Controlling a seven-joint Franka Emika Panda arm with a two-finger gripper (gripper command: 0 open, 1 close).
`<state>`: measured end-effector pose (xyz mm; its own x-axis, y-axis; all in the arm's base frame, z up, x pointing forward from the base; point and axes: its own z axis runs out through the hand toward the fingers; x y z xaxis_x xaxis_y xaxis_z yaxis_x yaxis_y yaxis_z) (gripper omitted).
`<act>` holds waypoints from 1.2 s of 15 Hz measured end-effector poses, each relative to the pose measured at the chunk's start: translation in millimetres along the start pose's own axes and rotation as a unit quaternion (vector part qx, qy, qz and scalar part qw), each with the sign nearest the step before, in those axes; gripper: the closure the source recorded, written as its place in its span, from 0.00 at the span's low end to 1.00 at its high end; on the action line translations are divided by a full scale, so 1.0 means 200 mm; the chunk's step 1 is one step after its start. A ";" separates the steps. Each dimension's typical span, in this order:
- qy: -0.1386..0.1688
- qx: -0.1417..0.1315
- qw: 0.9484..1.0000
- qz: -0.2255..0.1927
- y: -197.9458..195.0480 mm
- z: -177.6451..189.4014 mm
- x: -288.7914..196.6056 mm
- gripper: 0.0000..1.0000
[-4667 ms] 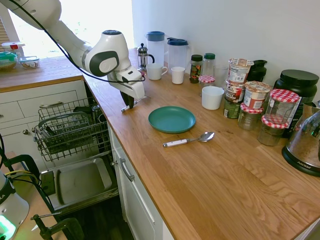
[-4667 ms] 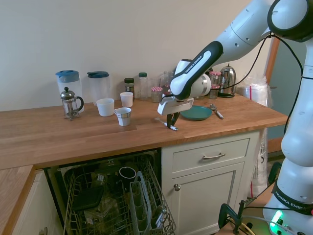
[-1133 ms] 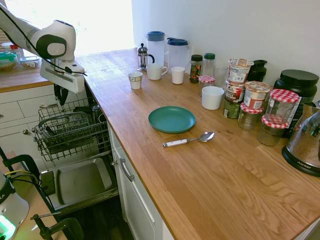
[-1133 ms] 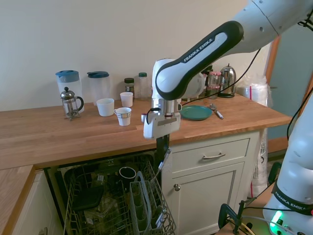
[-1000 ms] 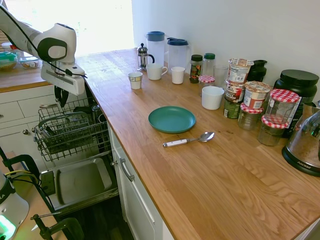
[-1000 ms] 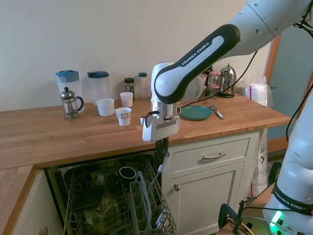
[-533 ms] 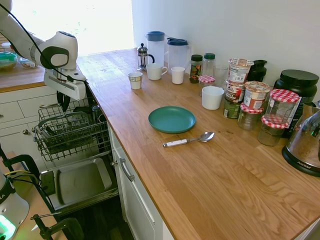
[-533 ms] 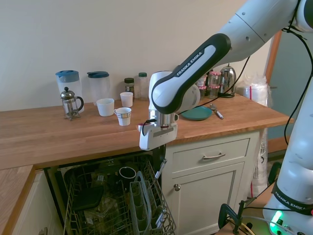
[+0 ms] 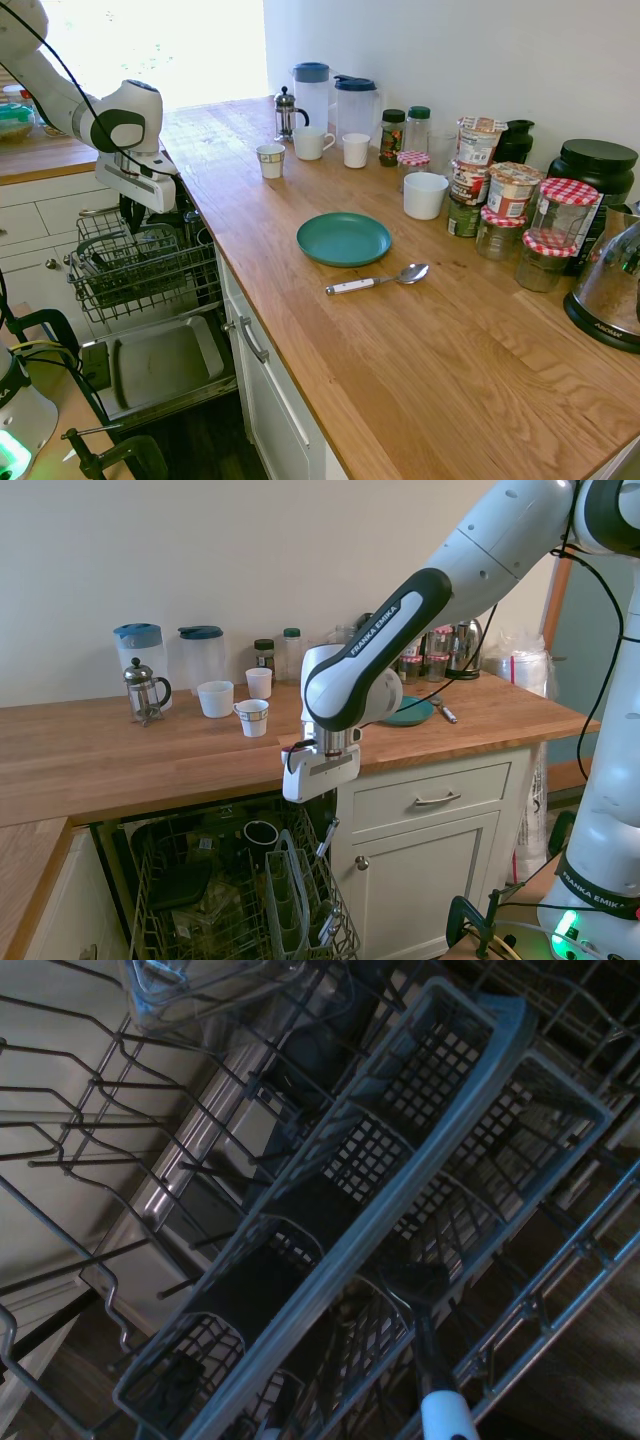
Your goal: Put the fork in the dishwasher
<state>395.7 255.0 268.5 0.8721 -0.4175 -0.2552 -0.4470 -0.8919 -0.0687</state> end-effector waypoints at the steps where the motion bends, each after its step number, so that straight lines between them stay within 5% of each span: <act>1: -0.002 -0.002 1.000 -0.001 -0.01 0.02 0.01 1.00; 14: -0.027 -0.020 0.999 -0.004 -0.10 0.25 0.06 1.00; 15: -0.027 -0.021 0.999 -0.004 -0.11 0.25 0.07 0.00; 18: -0.026 -0.019 0.999 -0.002 -0.12 0.24 0.08 0.00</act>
<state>410.8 277.3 218.7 0.8616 -0.4055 -0.3052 -0.4351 -0.8998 -0.0328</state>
